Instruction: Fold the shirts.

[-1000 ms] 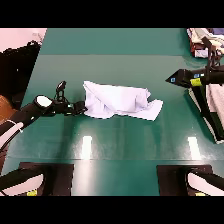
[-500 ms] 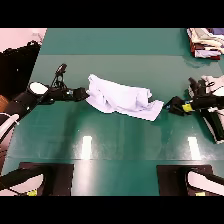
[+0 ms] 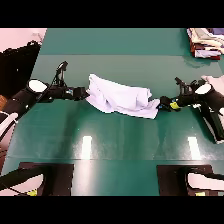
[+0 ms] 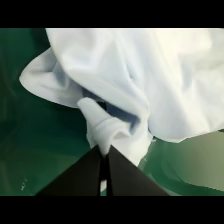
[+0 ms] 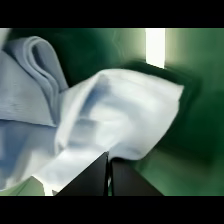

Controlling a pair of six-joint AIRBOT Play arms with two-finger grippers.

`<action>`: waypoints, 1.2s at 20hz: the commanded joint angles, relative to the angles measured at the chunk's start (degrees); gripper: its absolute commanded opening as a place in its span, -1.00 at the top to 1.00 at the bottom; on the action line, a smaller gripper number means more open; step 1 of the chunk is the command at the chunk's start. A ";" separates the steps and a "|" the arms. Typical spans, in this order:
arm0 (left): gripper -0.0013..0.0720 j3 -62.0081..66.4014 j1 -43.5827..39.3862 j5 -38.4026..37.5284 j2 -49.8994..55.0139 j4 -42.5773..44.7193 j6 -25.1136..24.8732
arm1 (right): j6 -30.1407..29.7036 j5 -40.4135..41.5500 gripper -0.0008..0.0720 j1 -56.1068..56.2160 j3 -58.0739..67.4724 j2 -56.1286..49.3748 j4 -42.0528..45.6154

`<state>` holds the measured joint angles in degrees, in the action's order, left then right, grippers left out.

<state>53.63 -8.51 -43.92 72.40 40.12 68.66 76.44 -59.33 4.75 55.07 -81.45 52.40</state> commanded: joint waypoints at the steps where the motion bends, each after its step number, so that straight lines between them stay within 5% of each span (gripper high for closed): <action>1: 0.90 4.63 3.21 -5.66 -0.37 4.66 1.51 | -0.66 -0.09 0.94 -2.03 4.72 3.04 0.24; 7: 0.91 21.79 12.11 -10.97 -10.80 10.51 1.81 | -1.07 -4.24 0.94 -10.71 21.49 17.66 0.22; 16: 0.90 48.33 12.37 -18.12 -21.94 10.08 1.81 | -1.07 -6.49 0.94 -12.72 41.22 29.99 0.44; 24: 0.90 65.18 12.37 -28.11 -21.90 12.90 3.63 | 6.75 -23.45 0.94 -12.72 58.88 25.88 19.61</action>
<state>115.83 3.84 -67.61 50.59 50.68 71.42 79.61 -74.59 -7.92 108.01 -53.04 64.55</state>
